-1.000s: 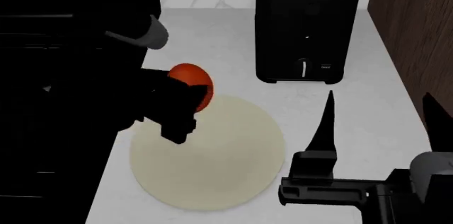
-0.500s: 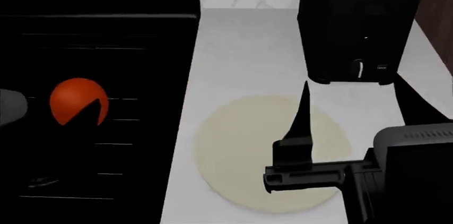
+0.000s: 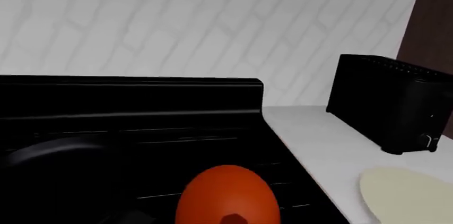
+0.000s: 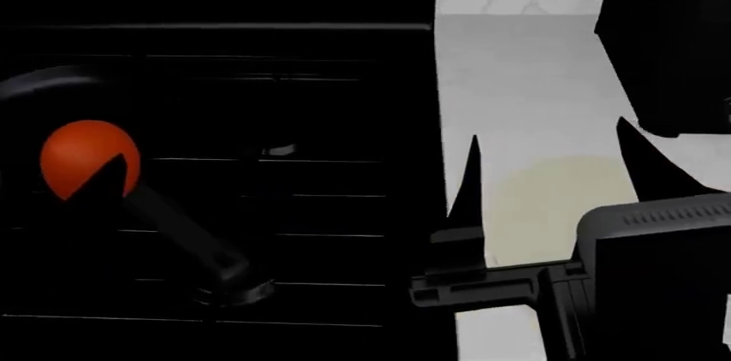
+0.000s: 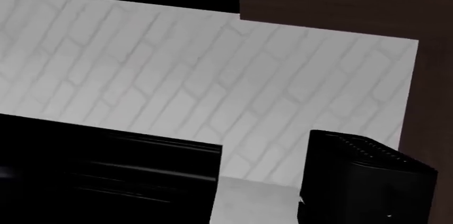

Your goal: Pick the egg from the plate and place it in the pan.

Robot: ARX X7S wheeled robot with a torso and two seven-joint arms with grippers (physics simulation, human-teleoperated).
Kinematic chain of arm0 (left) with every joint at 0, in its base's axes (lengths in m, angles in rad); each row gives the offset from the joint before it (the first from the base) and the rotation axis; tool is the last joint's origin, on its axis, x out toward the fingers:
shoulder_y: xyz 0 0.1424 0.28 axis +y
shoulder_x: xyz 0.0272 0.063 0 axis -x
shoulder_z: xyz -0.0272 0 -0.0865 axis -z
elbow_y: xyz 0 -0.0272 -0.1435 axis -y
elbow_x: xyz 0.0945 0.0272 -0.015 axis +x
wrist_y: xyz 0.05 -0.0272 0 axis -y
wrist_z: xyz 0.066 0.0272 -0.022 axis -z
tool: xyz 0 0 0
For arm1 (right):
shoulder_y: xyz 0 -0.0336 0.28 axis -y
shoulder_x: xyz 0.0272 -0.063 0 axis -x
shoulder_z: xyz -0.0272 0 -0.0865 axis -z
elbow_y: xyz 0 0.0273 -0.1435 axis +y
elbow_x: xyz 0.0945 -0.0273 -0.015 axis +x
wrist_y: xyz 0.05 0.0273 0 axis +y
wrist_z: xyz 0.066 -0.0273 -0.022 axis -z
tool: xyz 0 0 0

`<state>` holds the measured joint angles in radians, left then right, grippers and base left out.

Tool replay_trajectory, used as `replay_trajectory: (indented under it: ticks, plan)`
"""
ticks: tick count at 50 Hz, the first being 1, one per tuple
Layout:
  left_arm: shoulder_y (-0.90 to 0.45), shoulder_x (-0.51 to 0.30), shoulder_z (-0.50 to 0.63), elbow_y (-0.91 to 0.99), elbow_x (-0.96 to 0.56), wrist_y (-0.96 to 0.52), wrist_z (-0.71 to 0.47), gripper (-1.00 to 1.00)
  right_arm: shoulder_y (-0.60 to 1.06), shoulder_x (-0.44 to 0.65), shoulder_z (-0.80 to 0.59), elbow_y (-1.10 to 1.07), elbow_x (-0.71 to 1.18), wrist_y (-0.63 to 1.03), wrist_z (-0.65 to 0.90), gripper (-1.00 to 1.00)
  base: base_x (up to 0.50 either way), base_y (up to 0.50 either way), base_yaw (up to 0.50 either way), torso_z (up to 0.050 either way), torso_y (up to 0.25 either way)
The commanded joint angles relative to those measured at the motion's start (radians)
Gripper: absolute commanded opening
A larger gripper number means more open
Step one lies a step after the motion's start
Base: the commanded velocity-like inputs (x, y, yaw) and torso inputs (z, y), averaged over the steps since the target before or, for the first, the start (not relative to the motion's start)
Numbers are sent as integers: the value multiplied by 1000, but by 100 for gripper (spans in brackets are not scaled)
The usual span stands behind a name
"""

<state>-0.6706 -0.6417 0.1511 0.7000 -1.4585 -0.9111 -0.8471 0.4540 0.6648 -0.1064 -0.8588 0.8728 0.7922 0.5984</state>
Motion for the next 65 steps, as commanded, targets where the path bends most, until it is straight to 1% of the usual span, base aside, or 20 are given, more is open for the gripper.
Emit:
replay_trajectory:
  ticks: [1,30,35,37,51,53,55,58,61,62,63,65]
  plan:
    - [5,18,-29,9,13,23,6,-100,1,-12,13,-11,-19,-6,-31,100,0,500,0,0,0]
    - [26,20,-30,21,25,44,-8,-100,24,4,13,-10,16,5,-29,100,0,500,0,0,0]
    - [16,20,-30,18,26,45,-9,-100,50,9,16,-11,30,7,-34,100,0,0,0,0,0]
    - [8,20,-29,15,26,44,-11,-100,65,6,24,1,63,24,-23,100,0,0,0,0,0]
    - [-12,29,-11,5,39,41,-10,-100,60,17,27,4,63,19,-24,100,500,0,0,0,1]
    - [-16,33,-1,-4,52,38,-1,-100,52,19,22,4,51,15,-26,100,0,0,0,0,5]
    - [-46,39,20,-30,63,23,14,-100,49,19,26,3,51,9,-26,100,0,0,0,0,0]
    - [-138,57,78,-123,105,-16,77,-100,50,17,19,2,42,6,-26,100,0,0,0,0,0]
    - [-214,83,124,-297,173,-18,190,-100,50,15,16,2,36,2,-26,100,0,0,0,0,0]
    - [-244,90,152,-385,218,-12,257,-100,45,12,16,2,31,-5,-28,100,0,0,0,0,0]
    - [-252,93,163,-406,230,-12,271,-100,45,13,16,1,29,-7,-28,100,0,0,0,0,0]
    - [-287,113,225,-535,308,-1,356,-100,50,8,14,3,25,-7,-21,100,0,0,0,0,0]
